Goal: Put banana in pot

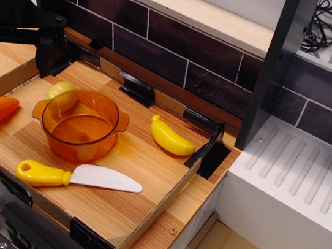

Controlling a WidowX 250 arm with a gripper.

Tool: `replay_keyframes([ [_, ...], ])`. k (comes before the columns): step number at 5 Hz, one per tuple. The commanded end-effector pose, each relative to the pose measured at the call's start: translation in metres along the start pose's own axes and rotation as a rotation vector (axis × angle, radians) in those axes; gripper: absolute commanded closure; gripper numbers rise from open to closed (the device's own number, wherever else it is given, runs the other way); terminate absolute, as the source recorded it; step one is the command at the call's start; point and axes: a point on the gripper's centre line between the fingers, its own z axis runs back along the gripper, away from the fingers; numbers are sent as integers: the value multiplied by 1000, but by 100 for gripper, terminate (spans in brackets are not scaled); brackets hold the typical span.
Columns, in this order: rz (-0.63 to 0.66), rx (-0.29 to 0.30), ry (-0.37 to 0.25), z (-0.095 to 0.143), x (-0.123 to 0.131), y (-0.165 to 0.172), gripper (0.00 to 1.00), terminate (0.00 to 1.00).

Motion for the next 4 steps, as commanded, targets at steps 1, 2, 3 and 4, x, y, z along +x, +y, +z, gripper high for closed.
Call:
replay_keyframes([
  [1, 0, 0, 0, 0, 0, 0, 0, 0],
  [2, 136, -46, -4, 12, -3, -11, 0, 0],
  [3, 167, -68, 32, 27, -4, -24, 0, 0],
  [4, 386, -99, 42, 33, 0, -49, 0, 0],
])
